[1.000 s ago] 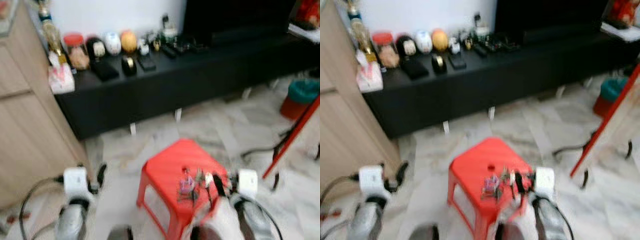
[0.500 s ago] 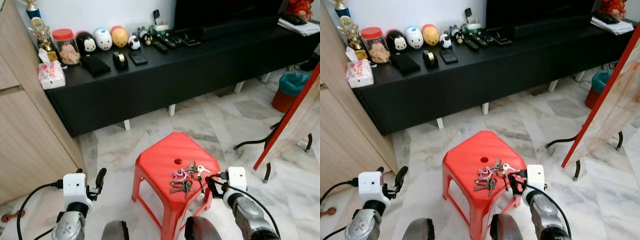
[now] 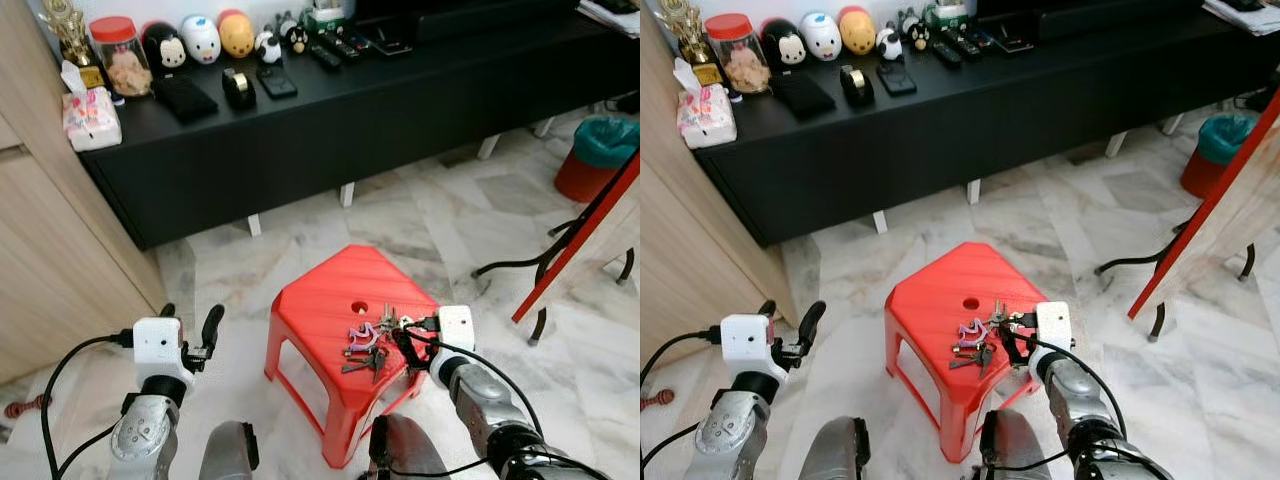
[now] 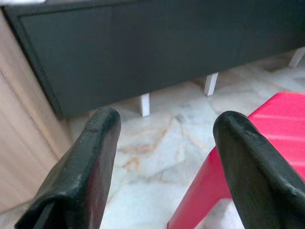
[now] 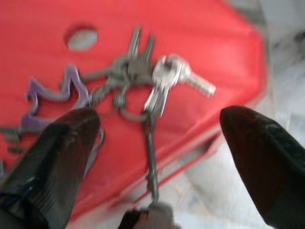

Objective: Hang keys on a hook

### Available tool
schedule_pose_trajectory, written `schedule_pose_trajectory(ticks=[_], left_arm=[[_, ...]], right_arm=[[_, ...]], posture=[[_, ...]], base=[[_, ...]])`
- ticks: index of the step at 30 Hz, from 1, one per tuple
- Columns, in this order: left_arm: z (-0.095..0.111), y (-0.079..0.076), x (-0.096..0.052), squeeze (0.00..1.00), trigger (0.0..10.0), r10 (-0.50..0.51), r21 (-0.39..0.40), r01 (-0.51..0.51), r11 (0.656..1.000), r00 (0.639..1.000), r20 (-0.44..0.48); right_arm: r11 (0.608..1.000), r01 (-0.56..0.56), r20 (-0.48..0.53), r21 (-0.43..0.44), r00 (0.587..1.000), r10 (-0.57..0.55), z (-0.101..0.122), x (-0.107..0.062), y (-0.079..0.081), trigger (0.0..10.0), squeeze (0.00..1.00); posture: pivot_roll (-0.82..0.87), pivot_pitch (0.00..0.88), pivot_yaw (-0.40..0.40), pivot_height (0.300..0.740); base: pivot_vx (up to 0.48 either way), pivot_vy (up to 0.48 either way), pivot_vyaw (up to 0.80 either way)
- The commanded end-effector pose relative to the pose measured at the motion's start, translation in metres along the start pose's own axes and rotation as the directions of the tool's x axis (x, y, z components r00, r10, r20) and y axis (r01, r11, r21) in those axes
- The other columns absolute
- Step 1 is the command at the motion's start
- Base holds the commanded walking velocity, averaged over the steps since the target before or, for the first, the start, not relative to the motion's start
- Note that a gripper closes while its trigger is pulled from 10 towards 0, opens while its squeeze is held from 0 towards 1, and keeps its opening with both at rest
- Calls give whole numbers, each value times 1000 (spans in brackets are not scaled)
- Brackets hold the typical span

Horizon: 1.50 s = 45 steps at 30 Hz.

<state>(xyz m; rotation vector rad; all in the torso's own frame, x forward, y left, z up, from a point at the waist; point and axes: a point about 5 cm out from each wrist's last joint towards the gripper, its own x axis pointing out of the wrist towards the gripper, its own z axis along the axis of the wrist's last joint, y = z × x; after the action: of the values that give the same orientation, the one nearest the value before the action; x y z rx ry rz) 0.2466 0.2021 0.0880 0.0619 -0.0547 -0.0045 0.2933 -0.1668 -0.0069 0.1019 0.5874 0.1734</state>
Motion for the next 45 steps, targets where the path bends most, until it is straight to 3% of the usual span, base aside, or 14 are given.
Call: schedule_pose_trajectory(ticks=[1, 6, 17, 35, 45], left_arm=[[4, -6, -2, 0, 10000, -18, 20, 19, 1000, 1000, -1], [11, -7, -4, 0, 10000, -9, 15, 9, 1000, 1000, 18], [8, -2, -29, 0, 10000, 29, 33, -28, 999, 999, -36], [13, -2, -30, 0, 10000, 16, 61, -14, 998, 999, -33], [15, -2, -32, 0, 10000, 6, 67, -3, 998, 999, -52]], right_arm=[[999, -30, -30, 26, 999, 31, -5, 0, 2, 10000, 0], [998, -68, -50, -12, 997, 67, -4, 2, 9, 10000, 0], [997, -70, -56, -13, 996, 69, 0, 4, 11, 10000, 0], [998, -32, 14, 48, 999, 31, 7, 4, 8, 10000, 0], [998, -25, -4, 52, 1000, 25, -2, 3, 10, 10000, 0]], posture=[[116, 217, -89, 621], [134, 232, -111, 621], [167, 263, -118, 621], [177, 279, -104, 621], [183, 279, -96, 621]], base=[[0, 0, 0], [0, 0, 0], [0, 0, 0], [0, 0, 0], [0, 0, 0]])
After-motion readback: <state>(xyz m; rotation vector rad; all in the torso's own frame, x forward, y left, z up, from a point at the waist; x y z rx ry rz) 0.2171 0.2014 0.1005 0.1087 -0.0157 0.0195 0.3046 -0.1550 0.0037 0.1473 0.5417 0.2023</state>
